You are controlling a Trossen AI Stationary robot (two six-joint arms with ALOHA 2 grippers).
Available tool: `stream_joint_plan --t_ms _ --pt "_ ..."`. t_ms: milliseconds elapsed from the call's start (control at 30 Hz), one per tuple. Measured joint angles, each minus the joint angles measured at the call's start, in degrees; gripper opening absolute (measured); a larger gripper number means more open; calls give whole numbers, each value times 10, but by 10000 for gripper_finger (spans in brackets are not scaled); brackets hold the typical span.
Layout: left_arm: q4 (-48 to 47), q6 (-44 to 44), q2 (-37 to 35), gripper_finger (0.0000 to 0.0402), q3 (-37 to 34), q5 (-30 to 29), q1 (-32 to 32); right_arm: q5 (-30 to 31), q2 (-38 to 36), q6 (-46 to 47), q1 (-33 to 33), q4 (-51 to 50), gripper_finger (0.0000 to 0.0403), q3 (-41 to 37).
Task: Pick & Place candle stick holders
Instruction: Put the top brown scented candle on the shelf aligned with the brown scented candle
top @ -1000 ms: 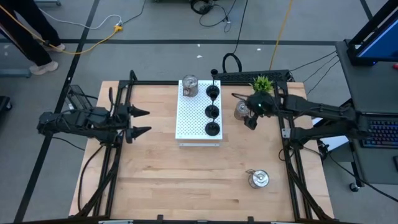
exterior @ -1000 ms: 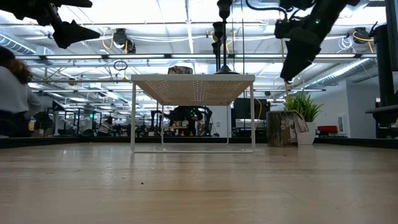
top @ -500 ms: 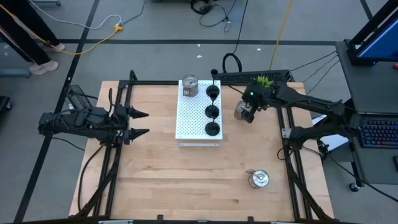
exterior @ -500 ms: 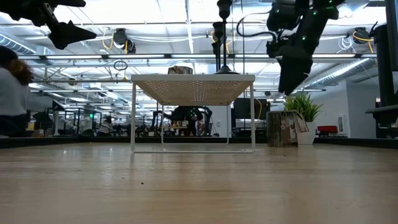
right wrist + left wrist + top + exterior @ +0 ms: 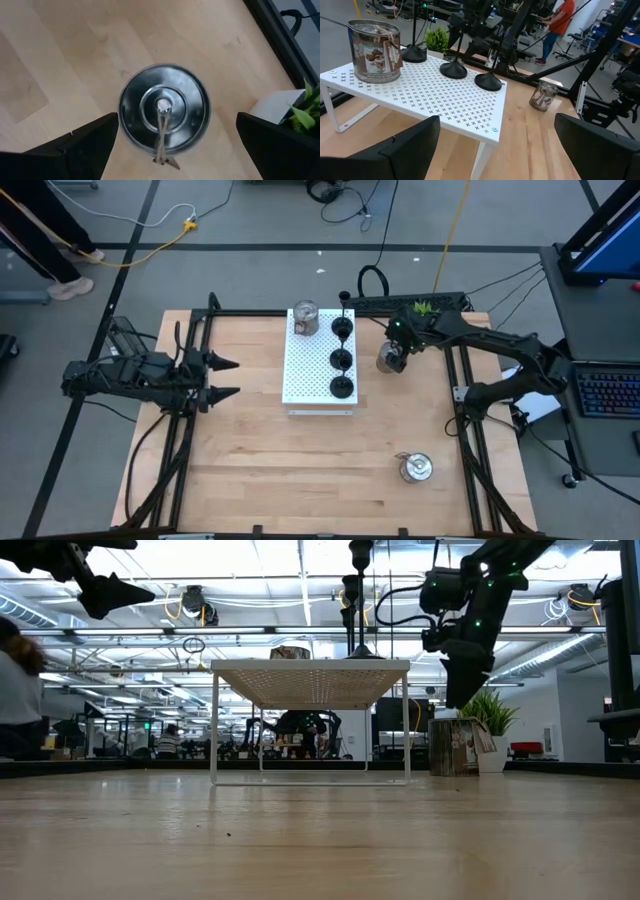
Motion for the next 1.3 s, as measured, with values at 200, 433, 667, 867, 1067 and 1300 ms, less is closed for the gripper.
stream_joint_plan --t_ms 200,433,667,867,1067,1300 --pt "1 0 0 399 0 0 0 -18 9 -9 -1 18 400 0" --pt "1 0 0 399 0 11 0 -15 13 -13 -4 24 400 0" --pt "1 0 0 399 0 22 0 -14 37 -18 -4 35 400 0" --pt "1 -2 0 400 0 27 0 4 51 -22 -3 33 400 0" --pt "1 0 0 399 0 27 0 4 43 -18 -2 31 400 0" --pt "1 -1 0 399 0 27 0 22 20 -16 -1 21 400 2"
